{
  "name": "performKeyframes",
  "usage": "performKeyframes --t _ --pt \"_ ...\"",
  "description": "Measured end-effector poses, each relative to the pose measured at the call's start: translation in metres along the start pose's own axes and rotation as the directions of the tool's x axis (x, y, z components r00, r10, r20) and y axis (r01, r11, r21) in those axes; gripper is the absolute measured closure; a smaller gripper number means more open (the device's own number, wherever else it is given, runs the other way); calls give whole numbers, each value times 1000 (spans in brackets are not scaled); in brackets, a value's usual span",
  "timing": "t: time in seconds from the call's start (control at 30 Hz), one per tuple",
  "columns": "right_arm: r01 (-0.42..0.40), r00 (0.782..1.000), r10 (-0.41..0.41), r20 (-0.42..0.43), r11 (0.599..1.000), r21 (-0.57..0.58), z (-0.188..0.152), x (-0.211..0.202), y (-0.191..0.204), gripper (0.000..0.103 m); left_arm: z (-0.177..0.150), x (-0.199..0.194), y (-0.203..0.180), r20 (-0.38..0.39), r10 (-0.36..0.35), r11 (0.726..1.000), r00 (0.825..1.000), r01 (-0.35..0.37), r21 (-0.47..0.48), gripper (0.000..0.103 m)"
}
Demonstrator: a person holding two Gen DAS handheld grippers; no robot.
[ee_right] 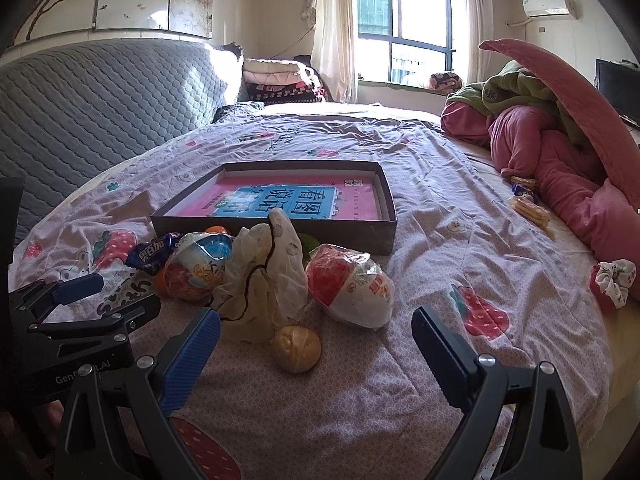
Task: Organize objects
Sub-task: 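Move both tools toward the loose items beside the tray box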
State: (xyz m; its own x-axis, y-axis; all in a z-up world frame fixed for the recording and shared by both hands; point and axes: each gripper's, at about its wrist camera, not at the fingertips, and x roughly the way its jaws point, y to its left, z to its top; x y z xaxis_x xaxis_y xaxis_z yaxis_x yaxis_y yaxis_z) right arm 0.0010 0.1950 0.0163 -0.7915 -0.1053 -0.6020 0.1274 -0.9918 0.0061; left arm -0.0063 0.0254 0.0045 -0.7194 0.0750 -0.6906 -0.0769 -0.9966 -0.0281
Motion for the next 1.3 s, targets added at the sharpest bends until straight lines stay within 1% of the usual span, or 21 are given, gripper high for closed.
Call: performKeyframes --t 0.27,0.5,0.67,0.87,0.97,1.3 --pt "-2 1000 2 -21 1000 -10 -2 1 -2 6 9 5 -7 3 -26 1000 1000 26 -2 20" --pt "-1 999 1 -42 1000 -14 -5 5 -4 7 17 11 -17 15 -29 1000 999 29 9 20" --pt "-3 998 2 -63 1000 -15 -8 9 -6 8 23 17 -21 8 -42 999 999 42 16 20" --pt "-7 995 5 -99 1000 -19 -12 18 -4 14 28 24 -19 -9 -51 998 999 52 19 20" --pt "-10 994 8 -113 1000 -17 -13 21 -3 19 29 29 -18 -17 -42 999 999 43 29 20" --pt "-21 989 19 -146 1000 -11 -16 32 0 22 32 43 -24 -68 -74 996 995 76 37 20"
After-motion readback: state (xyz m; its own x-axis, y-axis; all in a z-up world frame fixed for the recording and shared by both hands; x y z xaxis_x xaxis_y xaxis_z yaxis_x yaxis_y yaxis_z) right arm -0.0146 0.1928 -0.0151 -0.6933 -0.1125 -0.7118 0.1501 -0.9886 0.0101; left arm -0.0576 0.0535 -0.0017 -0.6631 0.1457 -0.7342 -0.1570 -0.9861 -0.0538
